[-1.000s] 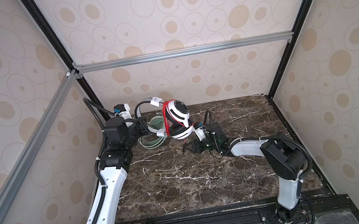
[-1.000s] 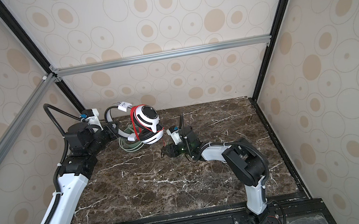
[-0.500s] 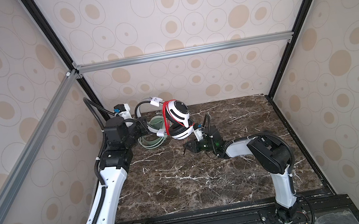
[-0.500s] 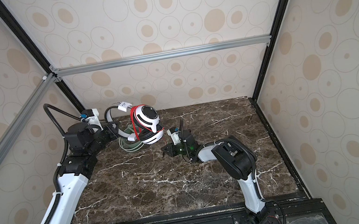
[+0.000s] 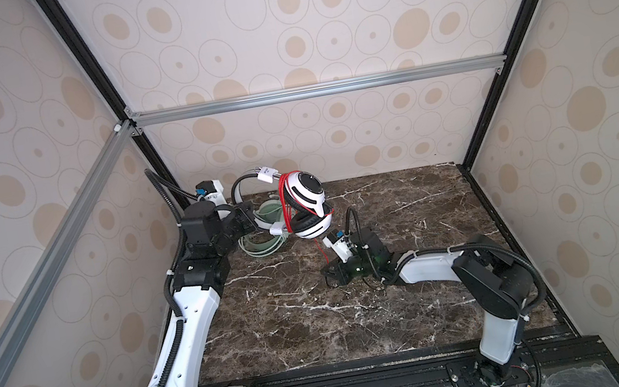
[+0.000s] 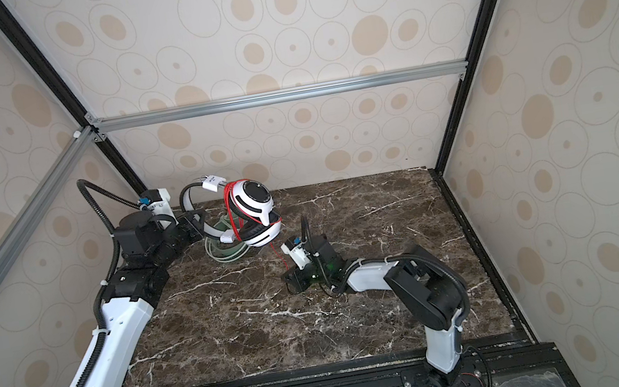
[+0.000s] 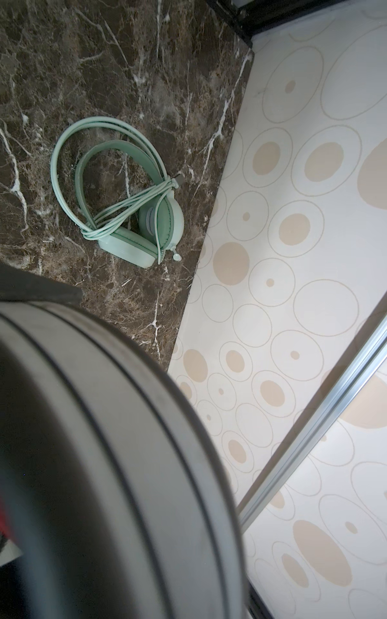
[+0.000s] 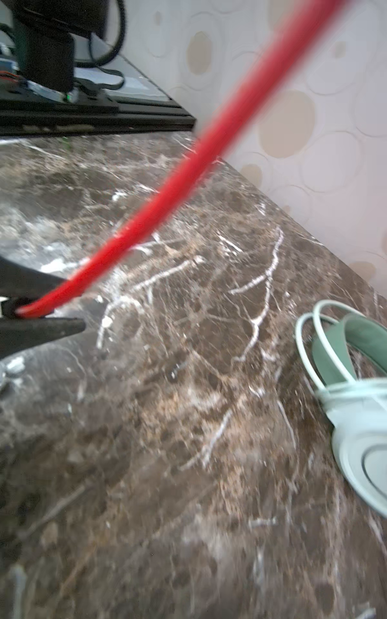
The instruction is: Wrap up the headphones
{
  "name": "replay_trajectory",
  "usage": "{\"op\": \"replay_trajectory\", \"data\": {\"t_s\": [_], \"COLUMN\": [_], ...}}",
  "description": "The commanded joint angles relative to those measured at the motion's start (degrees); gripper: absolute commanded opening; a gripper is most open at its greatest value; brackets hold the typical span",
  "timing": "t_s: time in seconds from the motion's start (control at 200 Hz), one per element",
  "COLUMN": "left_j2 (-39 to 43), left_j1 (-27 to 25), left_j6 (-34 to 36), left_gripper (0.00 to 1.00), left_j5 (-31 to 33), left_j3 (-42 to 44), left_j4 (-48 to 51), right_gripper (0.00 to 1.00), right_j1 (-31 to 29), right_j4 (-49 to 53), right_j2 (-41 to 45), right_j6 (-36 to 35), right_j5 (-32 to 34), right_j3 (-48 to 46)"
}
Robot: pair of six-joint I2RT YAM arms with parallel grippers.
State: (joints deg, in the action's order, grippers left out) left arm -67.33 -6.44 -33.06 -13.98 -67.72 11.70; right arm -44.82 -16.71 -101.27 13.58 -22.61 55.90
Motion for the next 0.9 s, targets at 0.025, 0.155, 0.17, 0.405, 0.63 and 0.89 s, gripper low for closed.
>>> {"op": "replay_trajectory", "data": {"t_s": [0.025, 0.155, 0.17, 0.405, 0.63, 0.89], "left_j2": [-0.66, -2.24, -2.42, -3.92, -4.0, -3.69], "left_j1": [-0.07, -0.13, -0.12, -1.24, -3.73, -5.78], "left_j6": [-6.73, -9.87, -10.16, -10.3, -10.51, -8.96], "left_gripper": [0.0, 0.0, 0.0, 0.0, 0.0, 0.0], "left_j5": [4.18, 10.17, 10.86, 12.05, 9.02, 9.11], "left_j3": [-2.77, -4.75, -4.92, -6.08, -6.51, -6.08], "left_j4": [-0.51, 4.47, 4.93, 6.2, 5.15, 3.87], "right_gripper": [0.0, 0.0, 0.0, 0.0, 0.0, 0.0], "right_j1": [-6.16, -11.06, -11.65, -18.62, -18.99, -22.23], "right_j4": [20.39, 24.2, 24.5, 37.26, 46.73, 51.95], "right_j2": [5.67, 10.41, 11.03, 15.27, 11.8, 5.55], "right_j6": [-12.4, -15.02, -15.26, -20.99, -22.94, -25.23], "right_j5": [8.91, 16.11, 17.1, 32.57, 29.93, 34.1], "right_j3": [3.24, 2.71, 2.59, 9.23, 18.98, 26.48]}}
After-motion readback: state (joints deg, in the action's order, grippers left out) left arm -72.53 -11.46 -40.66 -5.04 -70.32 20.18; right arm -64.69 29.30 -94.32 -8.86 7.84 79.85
